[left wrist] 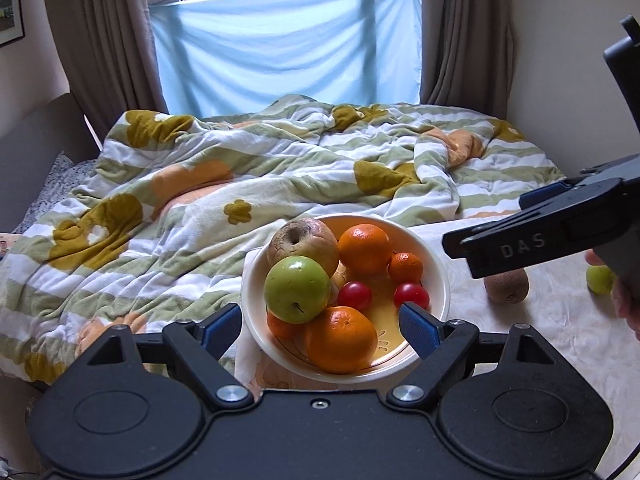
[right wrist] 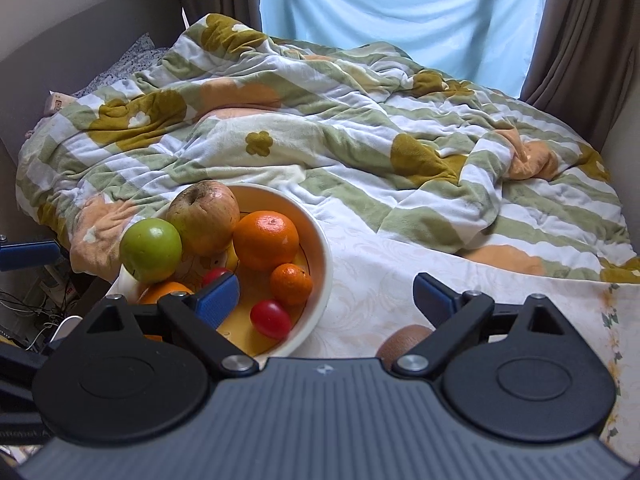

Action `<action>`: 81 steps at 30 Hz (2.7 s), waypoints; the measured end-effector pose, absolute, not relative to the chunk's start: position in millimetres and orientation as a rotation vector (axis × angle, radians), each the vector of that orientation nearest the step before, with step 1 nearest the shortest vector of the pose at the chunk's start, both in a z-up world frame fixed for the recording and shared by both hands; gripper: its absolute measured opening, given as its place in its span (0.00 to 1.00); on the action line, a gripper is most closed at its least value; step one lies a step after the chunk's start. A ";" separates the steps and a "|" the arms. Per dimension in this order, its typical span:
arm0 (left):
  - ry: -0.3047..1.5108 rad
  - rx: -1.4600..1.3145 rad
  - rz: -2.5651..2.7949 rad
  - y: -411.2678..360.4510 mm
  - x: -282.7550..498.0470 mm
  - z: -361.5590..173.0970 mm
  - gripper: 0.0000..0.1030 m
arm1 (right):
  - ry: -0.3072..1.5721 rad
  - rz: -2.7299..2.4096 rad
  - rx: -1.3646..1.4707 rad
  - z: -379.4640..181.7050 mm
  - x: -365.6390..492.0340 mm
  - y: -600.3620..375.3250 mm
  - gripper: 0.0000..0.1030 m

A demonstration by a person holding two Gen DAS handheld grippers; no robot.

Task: Organize fruits
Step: 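Withdraw both tools from the bowl toward the kiwi and last green apple, then grasp the brown kiwi with the left tool while the right tool grasps the green apple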

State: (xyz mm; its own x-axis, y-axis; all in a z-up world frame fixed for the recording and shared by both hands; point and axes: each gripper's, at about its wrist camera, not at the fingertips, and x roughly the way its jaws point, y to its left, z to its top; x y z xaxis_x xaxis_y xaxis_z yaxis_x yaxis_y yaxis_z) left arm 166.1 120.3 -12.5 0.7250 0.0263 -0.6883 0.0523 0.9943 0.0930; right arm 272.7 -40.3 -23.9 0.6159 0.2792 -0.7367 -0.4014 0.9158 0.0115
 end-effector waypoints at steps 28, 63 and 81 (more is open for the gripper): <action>0.679 0.102 0.021 -4.4 70.7 22.4 0.90 | 0.741 0.340 -0.054 41.7 136.8 -192.9 1.00; 0.922 0.116 -0.108 -59.3 255.7 -96.8 0.80 | 0.935 0.258 0.050 -93.6 259.8 -290.7 1.00; 0.964 0.100 -0.112 -57.2 270.1 -106.1 0.57 | 1.000 0.284 0.025 -112.9 278.6 -276.7 0.85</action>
